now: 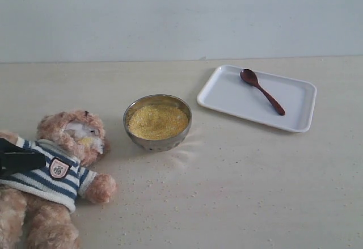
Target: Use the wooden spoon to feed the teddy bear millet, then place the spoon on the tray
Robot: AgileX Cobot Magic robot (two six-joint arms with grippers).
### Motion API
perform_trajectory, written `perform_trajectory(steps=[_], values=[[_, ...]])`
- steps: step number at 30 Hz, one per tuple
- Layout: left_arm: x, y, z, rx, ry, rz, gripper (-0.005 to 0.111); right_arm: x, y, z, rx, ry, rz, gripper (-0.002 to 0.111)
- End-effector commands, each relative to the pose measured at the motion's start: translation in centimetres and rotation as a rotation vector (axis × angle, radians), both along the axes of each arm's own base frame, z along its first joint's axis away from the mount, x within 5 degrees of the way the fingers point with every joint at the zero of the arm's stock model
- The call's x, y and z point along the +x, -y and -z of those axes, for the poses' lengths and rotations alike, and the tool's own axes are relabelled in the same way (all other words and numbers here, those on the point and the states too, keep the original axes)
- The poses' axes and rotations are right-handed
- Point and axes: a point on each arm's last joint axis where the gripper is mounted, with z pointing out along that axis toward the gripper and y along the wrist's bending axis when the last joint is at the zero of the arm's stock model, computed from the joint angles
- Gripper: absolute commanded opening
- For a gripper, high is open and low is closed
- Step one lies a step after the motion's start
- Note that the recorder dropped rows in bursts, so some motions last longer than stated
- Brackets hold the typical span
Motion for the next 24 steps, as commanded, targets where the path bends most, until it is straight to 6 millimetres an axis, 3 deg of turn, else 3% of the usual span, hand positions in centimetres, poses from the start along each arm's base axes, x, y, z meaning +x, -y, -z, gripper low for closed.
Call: perform_trajectory(steps=[1, 8, 13, 18, 24], values=[[0.5, -0.7, -1.9, -0.028, -0.003, -0.042, 0.082, 0.0, 0.0, -0.1, -0.006, 0.015, 0.003, 0.000], [-0.1, -2.6, -7.9, -0.084, 0.206, -0.116, 0.082, 0.0, 0.0, -0.1, -0.004, 0.014, 0.003, 0.000], [-1.6, -3.1, -11.6, -0.070, 0.309, -0.197, 0.074, 0.0, 0.0, -0.1, -0.004, 0.014, 0.003, 0.000], [-2.8, -1.9, -13.8, -0.052, 0.414, -0.167, 0.046, 0.0, 0.0, -0.1, -0.004, 0.014, 0.003, 0.000], [-3.9, -0.5, -17.4, -0.194, 0.625, -0.181, 0.005, 0.0, 0.0, -0.1, -0.004, 0.014, 0.003, 0.000]])
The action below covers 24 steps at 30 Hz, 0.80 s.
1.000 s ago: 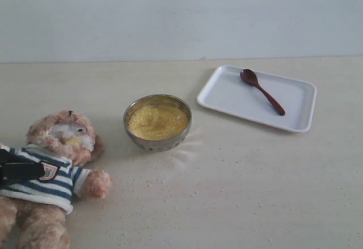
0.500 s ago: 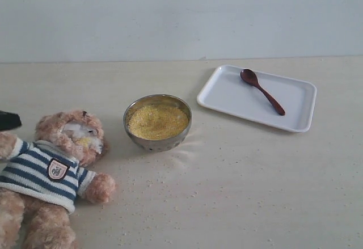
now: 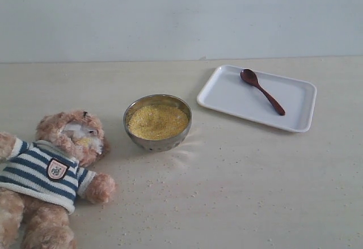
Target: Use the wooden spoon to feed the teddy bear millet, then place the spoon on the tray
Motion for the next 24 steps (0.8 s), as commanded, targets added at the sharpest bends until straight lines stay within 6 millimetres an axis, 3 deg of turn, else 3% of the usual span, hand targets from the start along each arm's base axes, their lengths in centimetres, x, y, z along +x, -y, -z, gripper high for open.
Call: perform_trajectory(steps=[1, 5, 16, 22, 24], values=[[-0.9, 0.9, -2.7, -0.088, 0.164, -0.001, 0.005, 0.0, 0.0, -0.1, -0.004, 0.014, 0.003, 0.000], [-1.9, 1.7, -4.3, -0.088, 0.267, -0.015, 0.005, 0.0, 0.0, -0.1, -0.004, 0.014, 0.003, 0.000], [-2.8, 2.3, -5.0, -0.060, 0.309, -0.010, 0.005, 0.0, 0.0, -0.1, -0.004, 0.014, 0.003, 0.000], [-4.7, 5.5, -6.3, 0.000, 0.392, 0.080, 0.005, 0.0, 0.0, -0.1, -0.004, 0.014, 0.003, 0.000], [-6.4, 7.7, -7.0, 0.021, 0.449, 0.162, 0.005, 0.0, 0.0, -0.1, -0.004, 0.014, 0.003, 0.000]])
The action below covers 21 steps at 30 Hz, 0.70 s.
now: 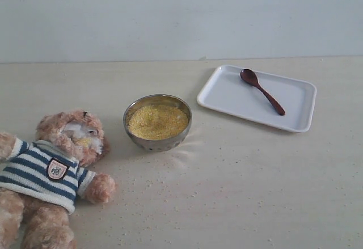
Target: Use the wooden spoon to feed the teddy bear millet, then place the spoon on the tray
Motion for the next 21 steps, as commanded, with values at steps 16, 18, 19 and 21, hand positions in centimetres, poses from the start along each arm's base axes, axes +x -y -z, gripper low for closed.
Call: perform_trajectory(steps=[16, 18, 19, 21], values=[[-9.3, 1.5, 9.3, 0.504, 0.325, -0.325, 0.005, 0.0, 0.0, 0.0, -0.005, 0.007, 0.002, 0.000], [-9.0, 1.6, 10.6, 0.490, 0.282, -0.305, 0.005, 0.0, 0.0, 0.0, -0.005, 0.007, 0.002, 0.000], [-9.0, 1.6, 10.9, 0.485, 0.270, -0.302, 0.005, 0.0, 0.0, 0.0, -0.005, 0.007, 0.002, 0.000], [-8.8, 1.6, 11.5, 0.485, 0.254, -0.298, 0.005, 0.0, 0.0, 0.0, -0.005, 0.007, 0.002, 0.000]])
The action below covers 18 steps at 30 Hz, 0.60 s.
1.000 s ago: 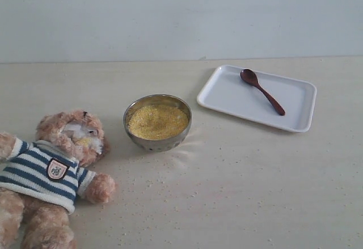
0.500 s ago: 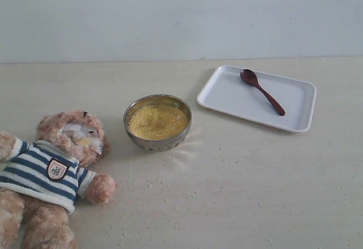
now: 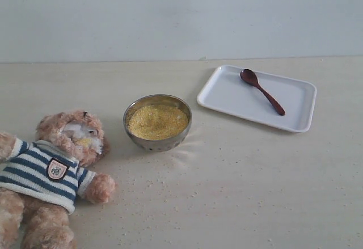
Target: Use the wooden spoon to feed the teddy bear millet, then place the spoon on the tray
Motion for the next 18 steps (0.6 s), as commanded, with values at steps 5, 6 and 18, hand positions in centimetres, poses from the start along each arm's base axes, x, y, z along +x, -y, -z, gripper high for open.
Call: perform_trajectory(steps=[5, 6, 18], values=[[0.29, -0.22, 1.24, -0.024, -0.031, -0.022, 0.005, -0.01, 0.03, -0.05, -0.005, 0.008, 0.003, 0.000], [0.29, -0.24, 1.23, -0.026, -0.031, -0.024, 0.005, -0.01, 0.03, -0.05, -0.005, 0.008, 0.003, 0.000], [0.65, -0.74, 2.17, -0.183, -0.109, -0.082, 0.005, -0.01, 0.03, -0.05, -0.005, 0.008, 0.003, 0.000]])
